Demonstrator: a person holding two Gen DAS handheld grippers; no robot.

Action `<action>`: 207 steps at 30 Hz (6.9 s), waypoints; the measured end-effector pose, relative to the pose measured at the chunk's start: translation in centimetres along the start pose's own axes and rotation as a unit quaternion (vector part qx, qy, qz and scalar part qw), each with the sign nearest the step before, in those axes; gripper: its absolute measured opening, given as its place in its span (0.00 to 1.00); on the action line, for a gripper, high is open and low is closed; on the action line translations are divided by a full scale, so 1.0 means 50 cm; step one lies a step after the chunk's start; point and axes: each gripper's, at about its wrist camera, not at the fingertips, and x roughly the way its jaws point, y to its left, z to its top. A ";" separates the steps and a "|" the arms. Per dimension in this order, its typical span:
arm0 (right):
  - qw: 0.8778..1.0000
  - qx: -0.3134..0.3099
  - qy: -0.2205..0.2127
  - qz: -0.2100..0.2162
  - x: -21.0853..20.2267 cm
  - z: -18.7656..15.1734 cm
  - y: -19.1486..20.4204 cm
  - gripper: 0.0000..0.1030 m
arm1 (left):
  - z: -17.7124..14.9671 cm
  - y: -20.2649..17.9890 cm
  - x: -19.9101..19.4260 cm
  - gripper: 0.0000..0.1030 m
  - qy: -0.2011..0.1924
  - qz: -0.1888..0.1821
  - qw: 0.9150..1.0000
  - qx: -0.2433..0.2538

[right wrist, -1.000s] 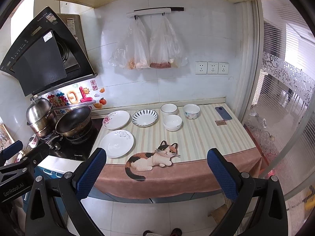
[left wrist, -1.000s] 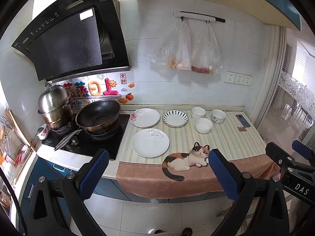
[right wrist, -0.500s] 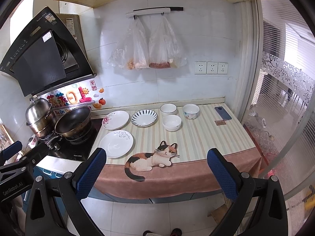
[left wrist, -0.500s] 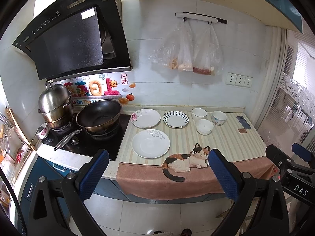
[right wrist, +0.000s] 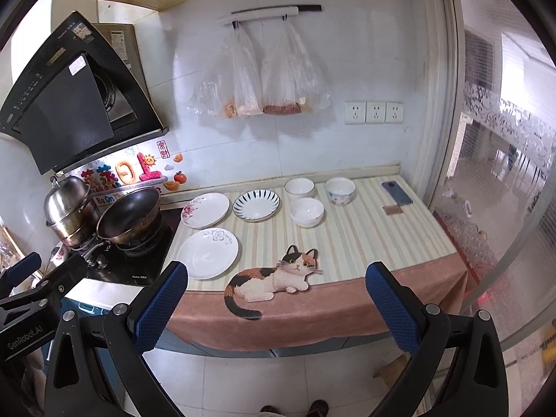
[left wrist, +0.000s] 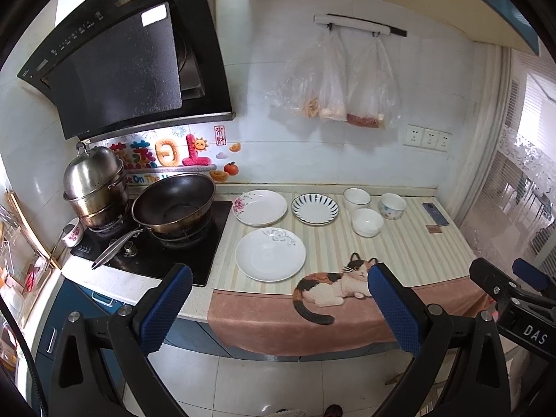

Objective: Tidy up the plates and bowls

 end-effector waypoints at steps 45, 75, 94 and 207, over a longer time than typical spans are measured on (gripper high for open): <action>0.885 0.013 0.415 0.211 1.347 -0.082 0.242 0.14 | -0.102 0.248 1.054 0.34 0.373 0.013 0.921 -0.111; 0.906 0.076 0.386 0.156 1.218 -0.018 -0.082 0.15 | -0.058 -0.081 0.996 0.34 0.375 -0.078 0.924 -0.017; 0.899 0.110 0.402 0.132 1.247 -0.068 -0.178 0.15 | -0.073 -0.126 1.041 0.34 0.389 -0.070 0.919 0.003; 0.914 0.051 0.356 0.185 1.170 -0.075 -0.166 0.17 | -0.102 -0.149 0.959 0.28 0.365 -0.010 0.931 -0.015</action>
